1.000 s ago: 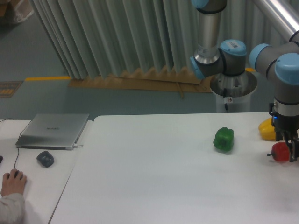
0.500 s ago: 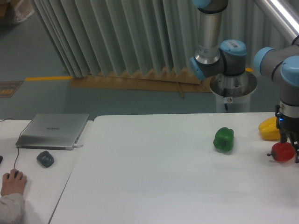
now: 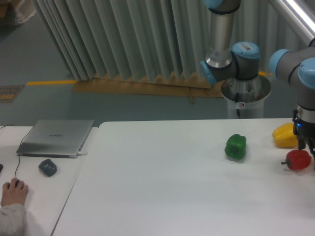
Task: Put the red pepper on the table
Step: 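Hold the red pepper in the gripper just above the table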
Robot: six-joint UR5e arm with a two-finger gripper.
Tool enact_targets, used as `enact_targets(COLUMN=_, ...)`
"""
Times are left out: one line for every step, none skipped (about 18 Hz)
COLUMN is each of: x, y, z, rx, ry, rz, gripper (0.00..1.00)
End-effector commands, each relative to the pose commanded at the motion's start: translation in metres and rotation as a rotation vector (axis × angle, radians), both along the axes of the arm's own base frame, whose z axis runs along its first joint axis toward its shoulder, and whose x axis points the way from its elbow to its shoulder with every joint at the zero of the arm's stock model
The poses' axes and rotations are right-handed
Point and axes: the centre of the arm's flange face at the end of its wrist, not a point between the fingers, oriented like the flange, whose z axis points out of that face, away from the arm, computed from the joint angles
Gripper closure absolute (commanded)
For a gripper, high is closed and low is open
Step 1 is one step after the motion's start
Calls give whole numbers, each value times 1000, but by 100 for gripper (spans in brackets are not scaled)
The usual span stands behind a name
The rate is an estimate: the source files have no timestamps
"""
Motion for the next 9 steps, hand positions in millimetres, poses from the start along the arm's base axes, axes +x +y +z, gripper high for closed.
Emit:
enact_targets(x=1, y=-2, z=-4, rx=-5, ry=-8, rz=0, gripper=0)
enact_targets(x=2, y=-2, z=-6, rx=-9, ry=-11, rz=0, gripper=0)
enact_targets(x=2, y=-2, z=-5, rx=-11, ry=-6, rz=-1, gripper=0)
enact_targets(x=1, y=-1, z=-5, rx=-11, ry=-6, rz=-1, gripper=0)
enact_targets(x=1, y=-1, z=-6, rx=-14, ry=-8, rz=2, gripper=0)
enact_targets(x=1, y=-1, z=-9, rx=-16, ry=-12, rz=2, gripper=0)
enact_targets(x=0, y=-2, z=-8, rx=-16, ry=-12, rz=4, gripper=0)
enact_targets(x=0, y=-3, z=-8, rx=-16, ry=-12, rz=5, gripper=0)
enact_targets(x=-3, y=-7, z=-8, rx=-18, ry=-14, rz=13, gripper=0)
